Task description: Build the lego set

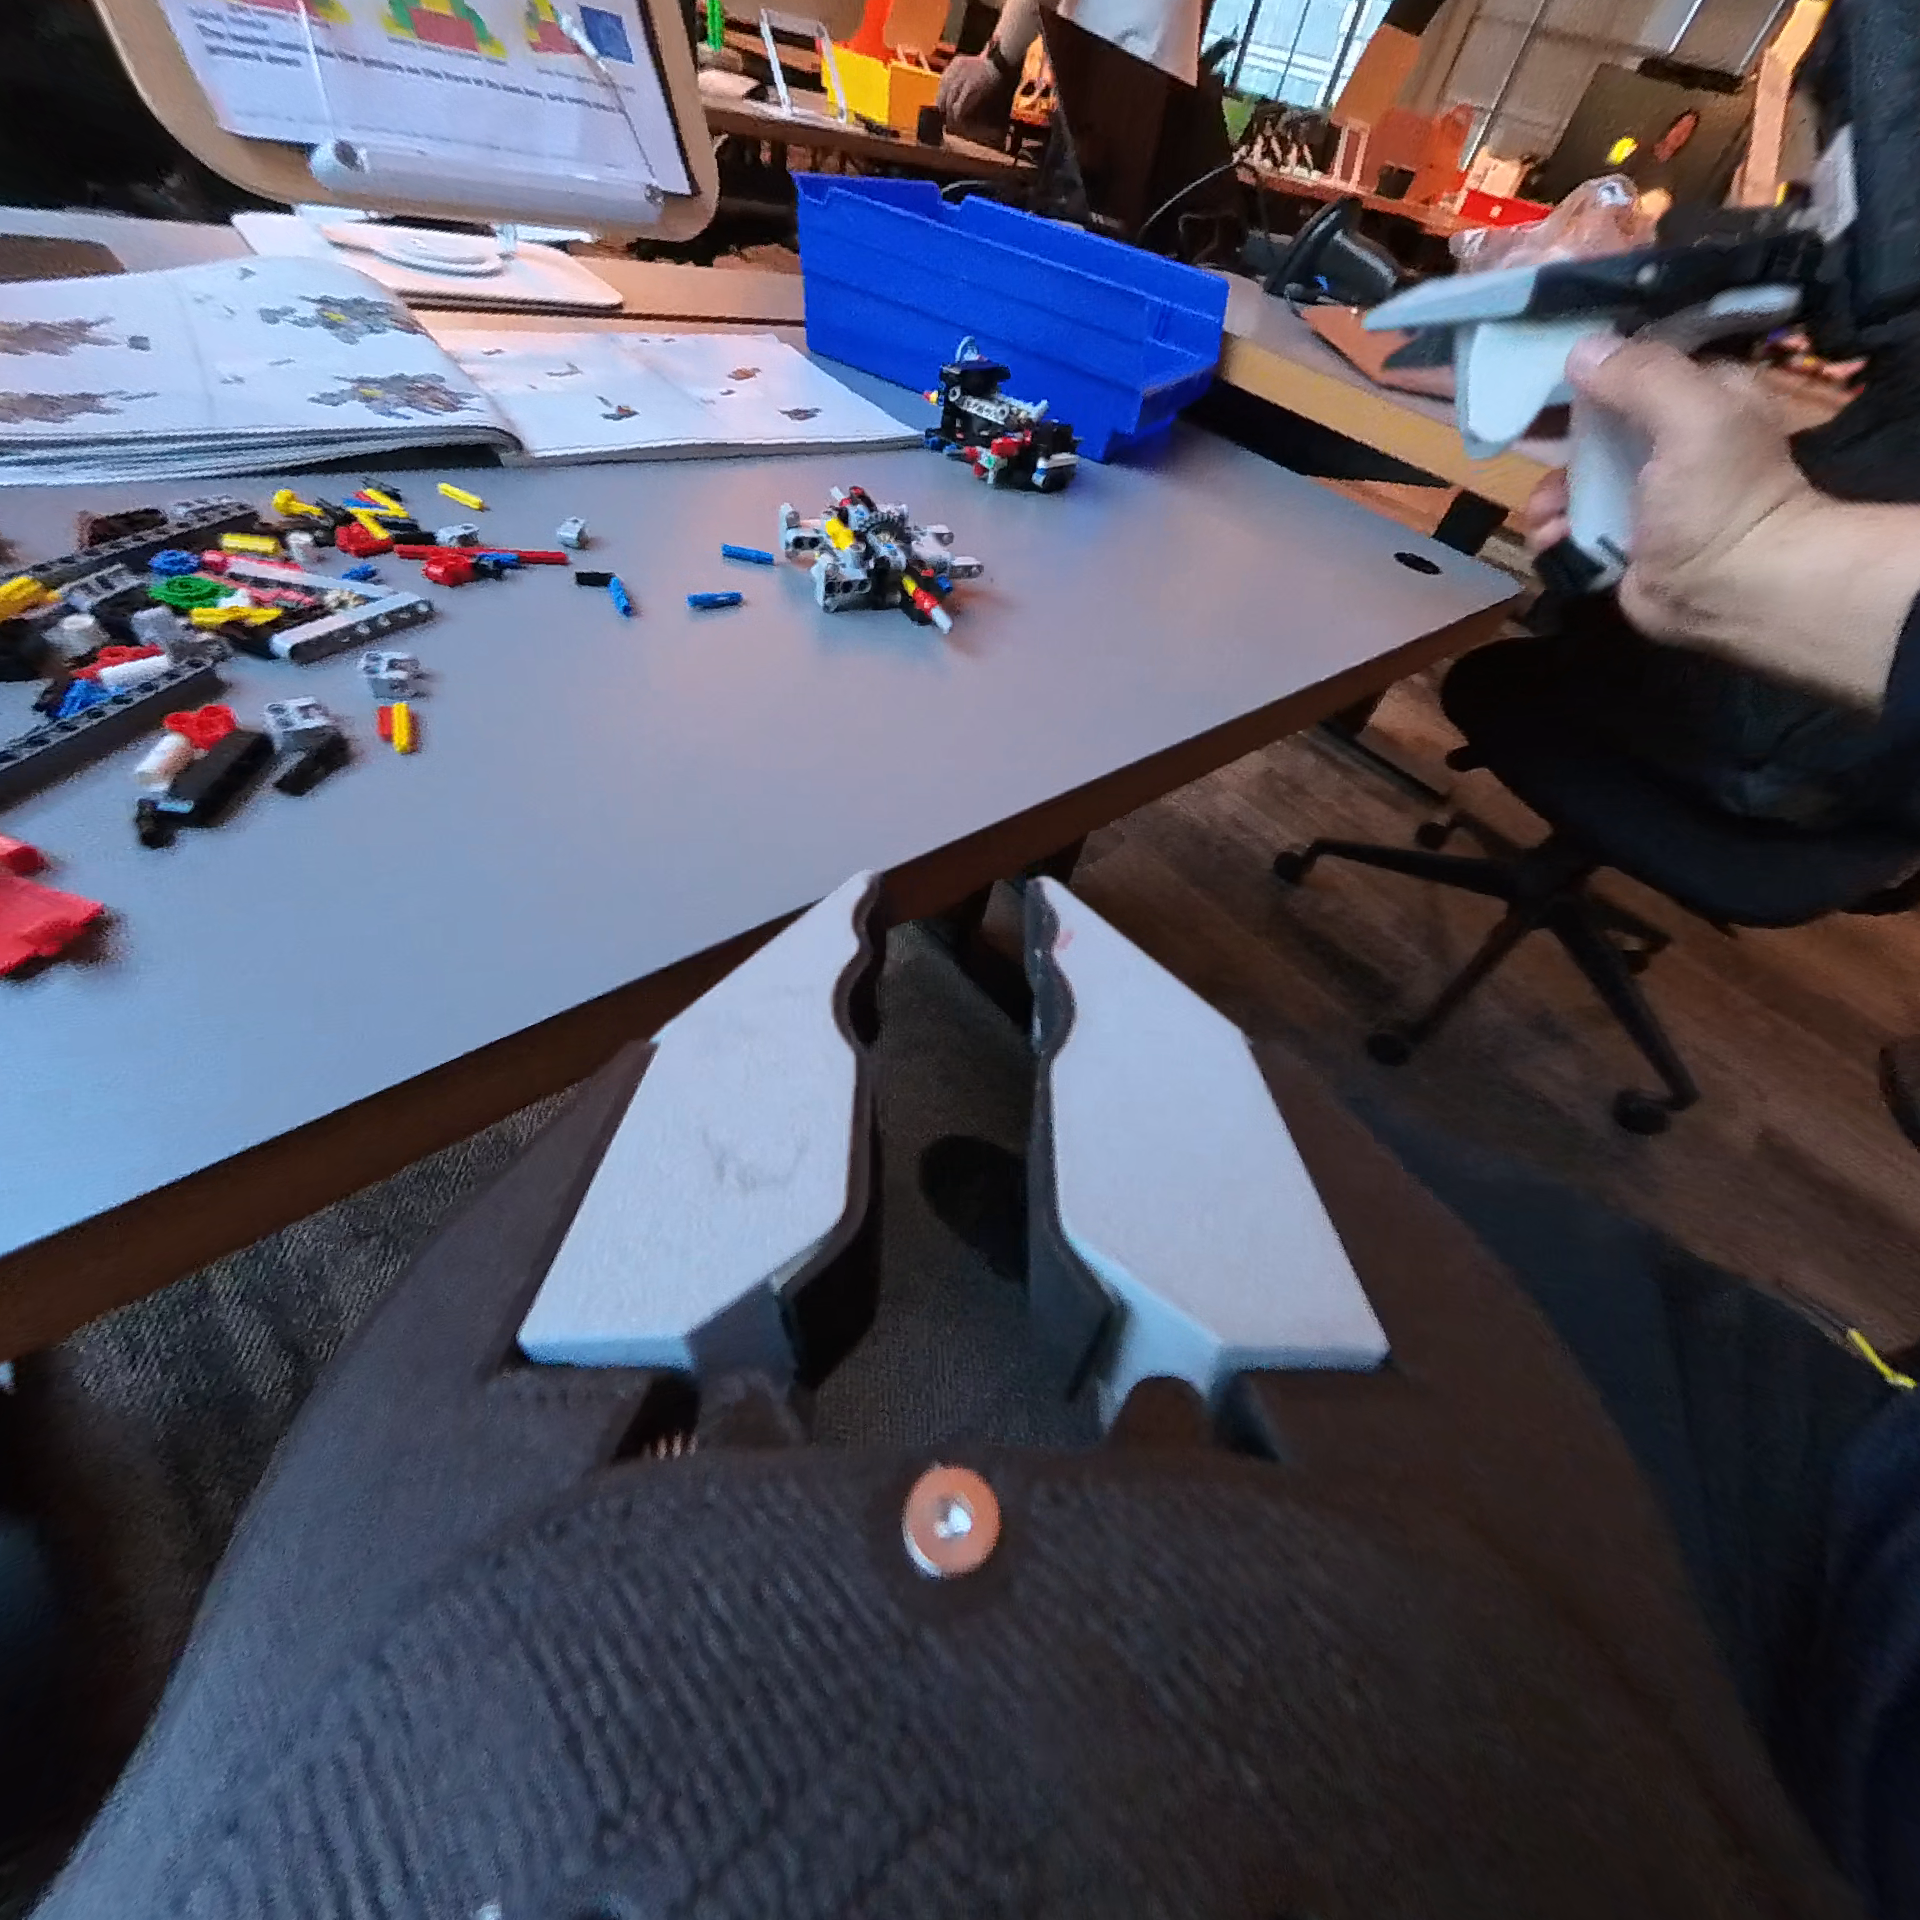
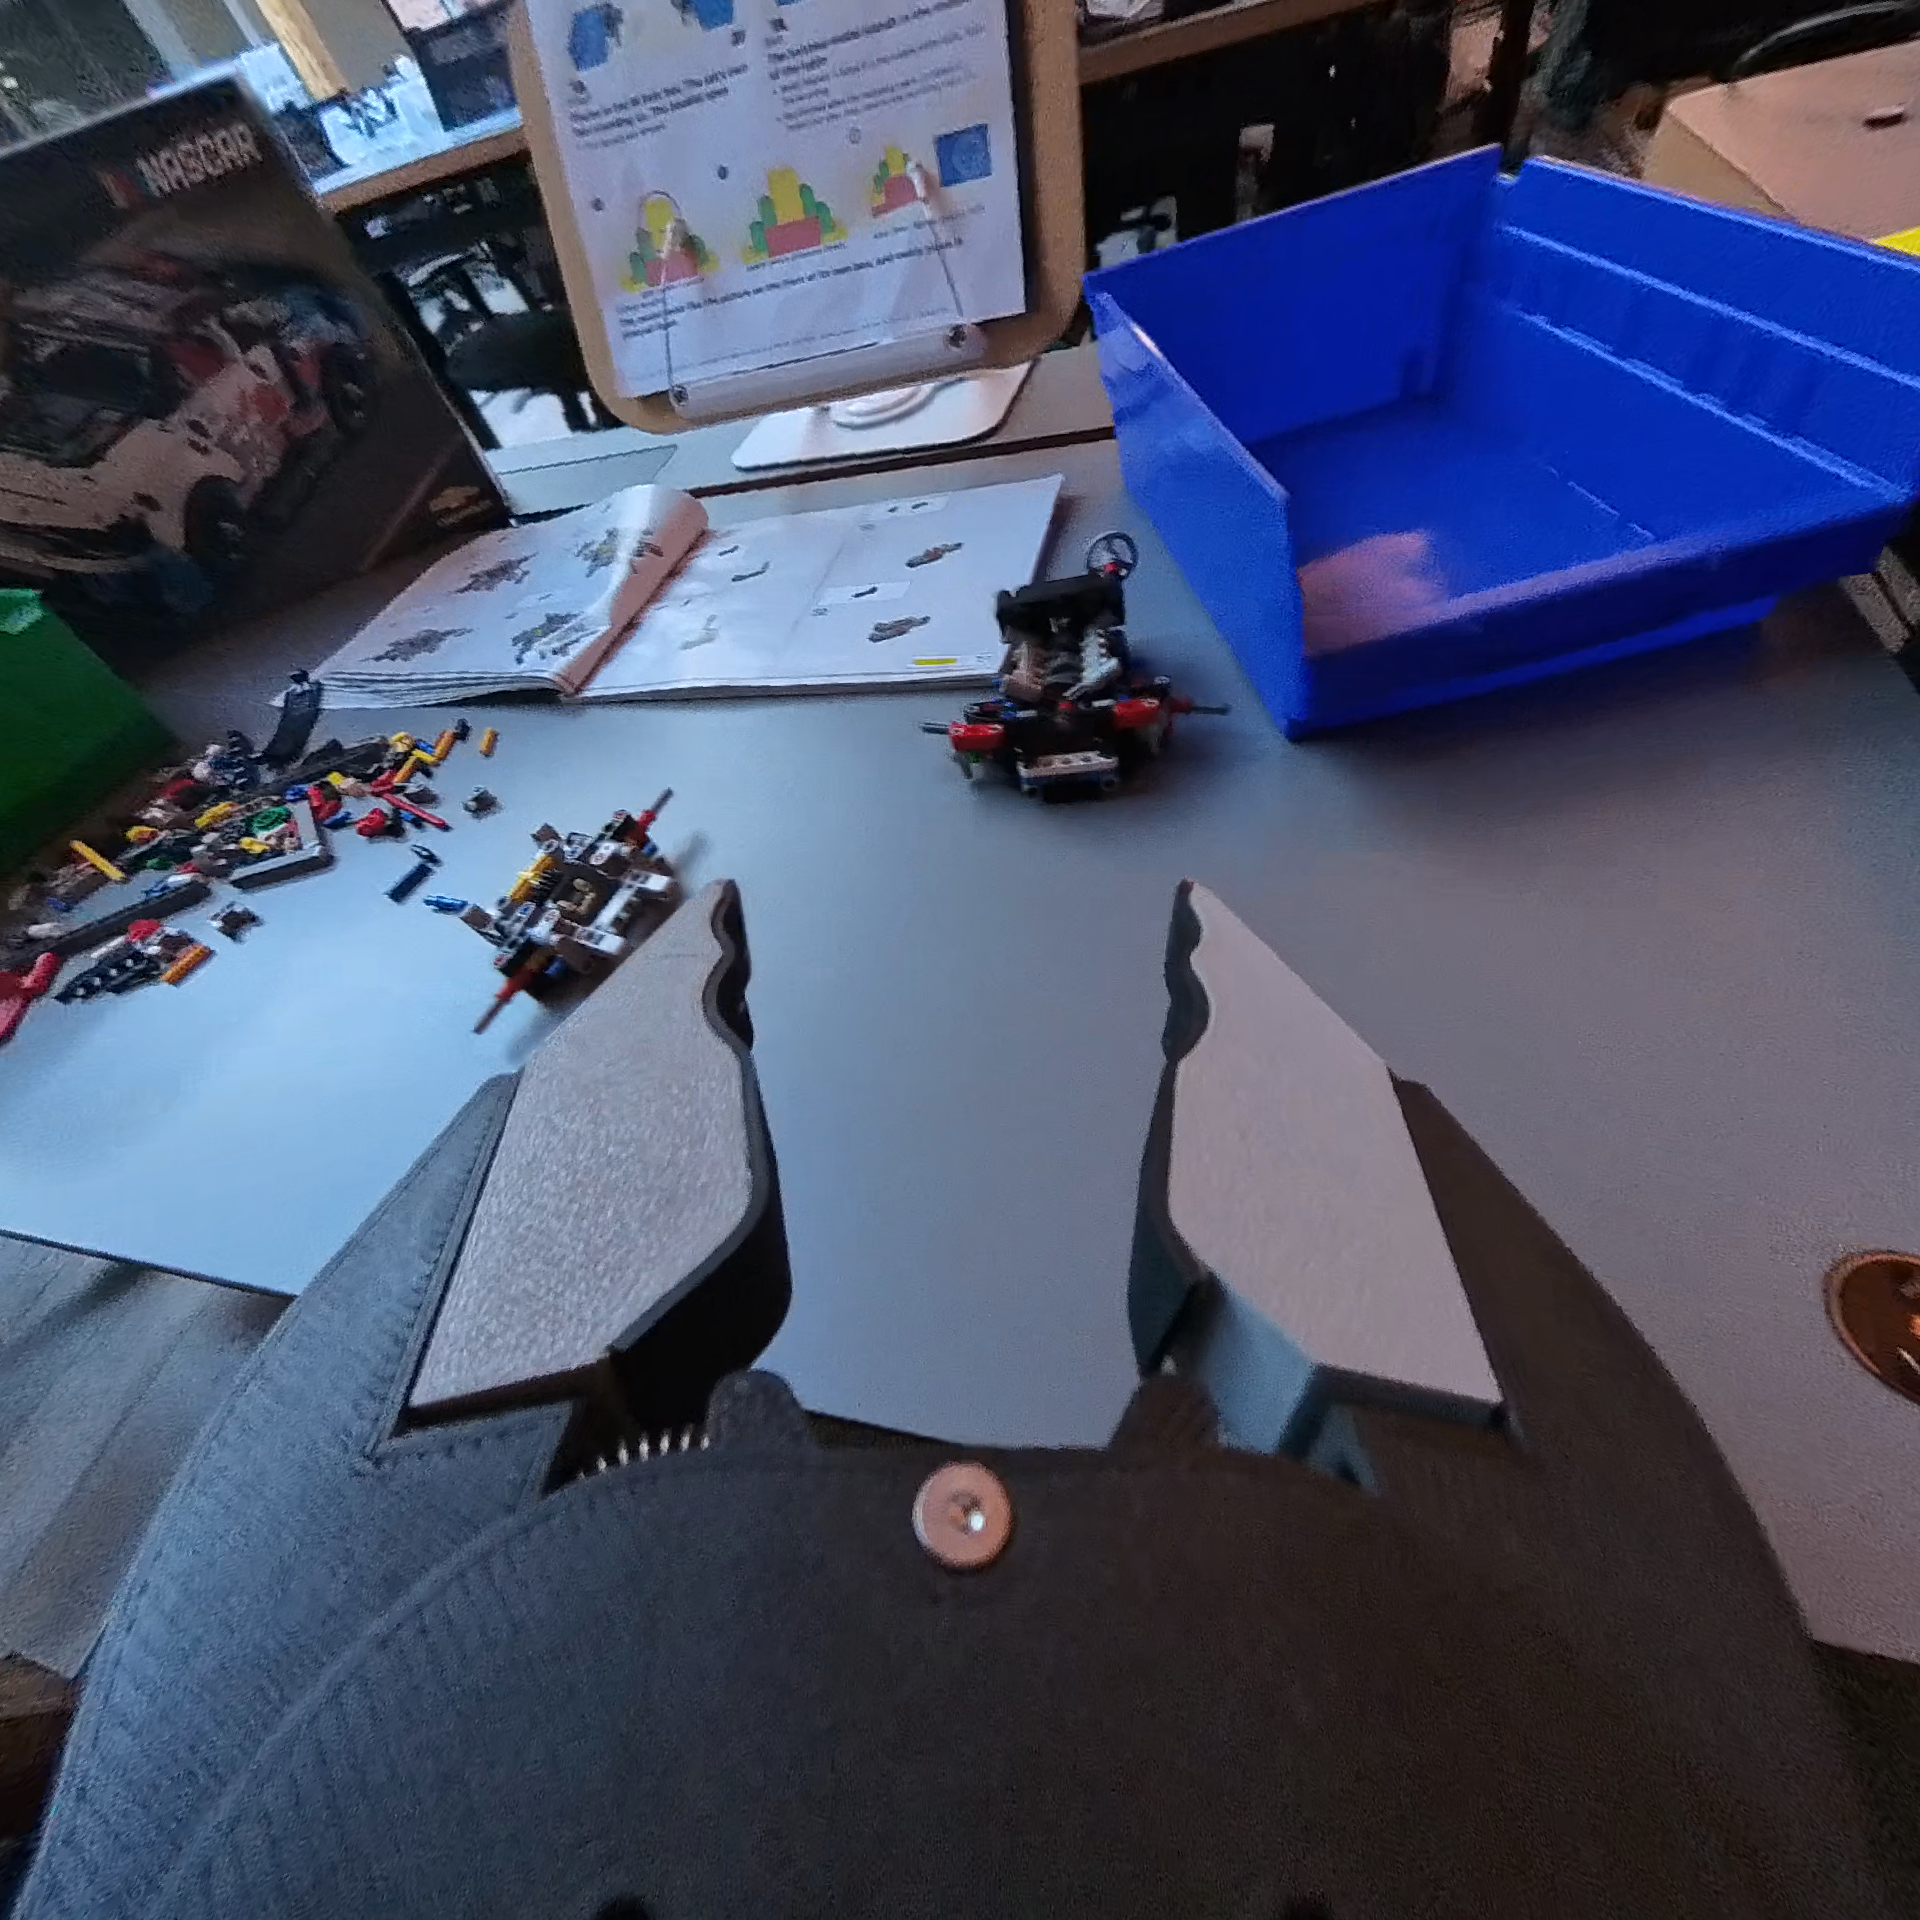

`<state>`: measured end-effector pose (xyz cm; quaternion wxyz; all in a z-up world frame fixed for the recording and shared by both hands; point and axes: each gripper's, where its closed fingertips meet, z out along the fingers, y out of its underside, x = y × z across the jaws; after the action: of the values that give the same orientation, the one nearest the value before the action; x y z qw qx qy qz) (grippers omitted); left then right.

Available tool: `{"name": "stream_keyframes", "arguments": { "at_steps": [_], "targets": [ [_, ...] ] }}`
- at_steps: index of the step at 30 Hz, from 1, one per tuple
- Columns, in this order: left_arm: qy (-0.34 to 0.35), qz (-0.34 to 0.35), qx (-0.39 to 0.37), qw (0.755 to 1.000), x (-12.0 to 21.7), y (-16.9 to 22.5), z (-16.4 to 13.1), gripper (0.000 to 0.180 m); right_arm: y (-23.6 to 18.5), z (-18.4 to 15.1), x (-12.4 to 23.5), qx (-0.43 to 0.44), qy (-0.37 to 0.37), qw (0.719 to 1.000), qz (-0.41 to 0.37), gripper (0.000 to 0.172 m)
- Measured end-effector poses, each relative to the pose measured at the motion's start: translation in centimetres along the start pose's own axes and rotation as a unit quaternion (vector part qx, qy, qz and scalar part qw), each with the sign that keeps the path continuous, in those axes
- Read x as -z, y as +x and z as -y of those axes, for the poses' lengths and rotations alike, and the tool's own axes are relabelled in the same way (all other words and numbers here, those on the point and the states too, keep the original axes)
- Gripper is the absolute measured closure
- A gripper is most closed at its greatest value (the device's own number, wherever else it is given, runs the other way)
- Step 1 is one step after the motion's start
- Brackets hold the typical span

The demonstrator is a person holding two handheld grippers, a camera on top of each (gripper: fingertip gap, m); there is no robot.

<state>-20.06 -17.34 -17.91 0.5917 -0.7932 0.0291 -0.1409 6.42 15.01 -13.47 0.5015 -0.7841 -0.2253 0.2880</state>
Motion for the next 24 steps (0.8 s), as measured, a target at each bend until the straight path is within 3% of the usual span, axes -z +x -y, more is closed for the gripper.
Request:
{"name": "stream_keyframes", "arguments": {
  "at_steps": [8, 13, 20, 24],
  "targets": [
    [-0.012, 0.011, 0.034, 0.999, 2.2, -0.7, -1.1, 0.137, -4.1, 0.0, -2.7, 0.071, -0.016, 0.997, 0.017, 0.096],
    [-0.02, 0.038, 0.044, 0.998, 2.5, -0.8, -1.4, 0.129, -4.4, -0.7, -3.5, 0.105, -0.021, 0.992, 0.059, 0.086],
    [-0.068, 0.005, 0.091, 0.994, -0.4, 2.1, -2.3, 0.129, -2.3, -1.0, -3.8, 0.056, 0.022, 0.992, 0.106, 0.083],
    [-0.086, 0.02, 0.042, 0.995, -2.1, 3.5, -2.5, 0.134, -1.4, -1.5, -3.6, 0.03, 0.044, 0.988, 0.145, 0.083]
  ]
}}
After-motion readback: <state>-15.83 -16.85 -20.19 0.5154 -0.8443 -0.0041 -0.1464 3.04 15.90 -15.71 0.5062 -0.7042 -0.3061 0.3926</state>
